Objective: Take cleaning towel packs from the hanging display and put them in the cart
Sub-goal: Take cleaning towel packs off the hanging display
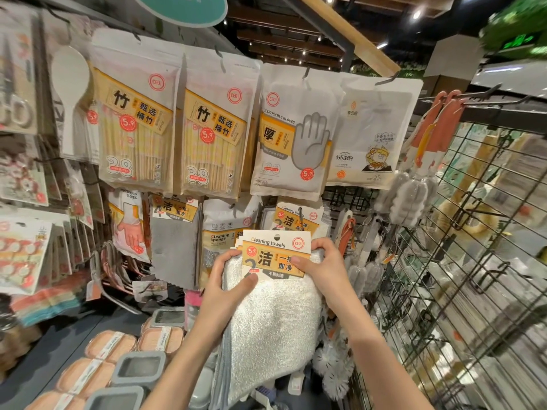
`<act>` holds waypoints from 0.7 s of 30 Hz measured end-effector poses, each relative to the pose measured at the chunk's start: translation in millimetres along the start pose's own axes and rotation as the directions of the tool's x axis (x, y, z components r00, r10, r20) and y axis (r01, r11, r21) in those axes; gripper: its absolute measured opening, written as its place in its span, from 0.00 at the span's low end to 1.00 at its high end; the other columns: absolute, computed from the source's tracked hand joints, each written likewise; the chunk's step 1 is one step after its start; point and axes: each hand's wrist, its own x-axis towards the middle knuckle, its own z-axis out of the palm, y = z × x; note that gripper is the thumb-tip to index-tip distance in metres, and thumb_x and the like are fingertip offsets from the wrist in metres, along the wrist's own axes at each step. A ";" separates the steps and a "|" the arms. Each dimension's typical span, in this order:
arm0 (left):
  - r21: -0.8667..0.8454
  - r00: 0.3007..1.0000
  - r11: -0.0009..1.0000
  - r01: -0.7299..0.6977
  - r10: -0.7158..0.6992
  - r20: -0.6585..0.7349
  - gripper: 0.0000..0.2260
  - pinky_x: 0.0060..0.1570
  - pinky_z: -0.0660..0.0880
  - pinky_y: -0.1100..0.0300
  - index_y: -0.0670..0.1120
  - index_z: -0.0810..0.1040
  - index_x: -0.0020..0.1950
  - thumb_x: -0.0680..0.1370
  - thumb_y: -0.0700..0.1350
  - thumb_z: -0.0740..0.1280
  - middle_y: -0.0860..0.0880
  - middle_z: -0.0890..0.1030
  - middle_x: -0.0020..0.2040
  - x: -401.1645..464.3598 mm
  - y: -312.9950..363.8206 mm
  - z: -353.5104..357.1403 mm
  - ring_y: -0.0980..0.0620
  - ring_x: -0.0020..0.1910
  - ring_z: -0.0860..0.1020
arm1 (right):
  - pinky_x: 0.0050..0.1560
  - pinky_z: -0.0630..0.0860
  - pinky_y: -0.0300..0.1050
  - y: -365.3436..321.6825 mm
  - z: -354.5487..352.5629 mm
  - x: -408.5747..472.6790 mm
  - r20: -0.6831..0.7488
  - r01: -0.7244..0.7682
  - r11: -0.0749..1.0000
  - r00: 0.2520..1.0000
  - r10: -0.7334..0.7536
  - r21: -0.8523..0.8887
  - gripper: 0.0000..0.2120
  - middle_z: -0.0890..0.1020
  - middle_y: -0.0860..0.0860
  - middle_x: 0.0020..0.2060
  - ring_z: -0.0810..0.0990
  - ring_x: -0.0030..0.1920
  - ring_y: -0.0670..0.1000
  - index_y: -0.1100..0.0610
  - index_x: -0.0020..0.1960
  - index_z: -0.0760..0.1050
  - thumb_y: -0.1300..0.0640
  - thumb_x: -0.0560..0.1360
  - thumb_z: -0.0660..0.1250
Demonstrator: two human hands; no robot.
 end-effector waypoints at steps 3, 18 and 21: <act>-0.006 1.000 1.000 0.005 -0.005 0.011 0.18 0.54 0.72 0.58 0.60 0.73 0.58 0.71 0.50 0.72 0.56 0.76 0.62 0.4 0.8 -3.0 0.53 0.60 0.75 | 0.51 0.80 0.49 0.7 -6.9 4.1 0.028 -0.012 1.000 1.000 0.011 0.023 0.15 0.79 0.49 0.49 0.82 0.48 0.50 0.56 0.43 0.65 0.67 0.70 0.71; 0.011 0.996 1.000 -0.021 0.022 -0.089 0.08 0.60 0.63 0.59 0.53 0.77 0.53 0.74 0.46 0.70 0.65 0.76 0.54 6.4 0.7 -8.0 0.64 0.59 0.71 | 0.55 0.78 0.56 4.0 -13.5 19.4 -0.008 0.015 0.989 1.000 -0.014 0.150 0.14 0.78 0.52 0.56 0.81 0.54 0.55 0.54 0.45 0.64 0.67 0.73 0.68; 0.017 0.991 0.998 -0.056 0.058 -0.124 0.09 0.61 0.62 0.60 0.51 0.77 0.52 0.73 0.45 0.71 0.65 0.77 0.53 8.0 -0.9 -13.9 0.78 0.52 0.70 | 0.55 0.78 0.50 6.8 -12.3 24.0 -0.117 0.044 0.995 0.993 -0.034 0.086 0.14 0.76 0.48 0.53 0.78 0.54 0.51 0.51 0.46 0.65 0.66 0.73 0.68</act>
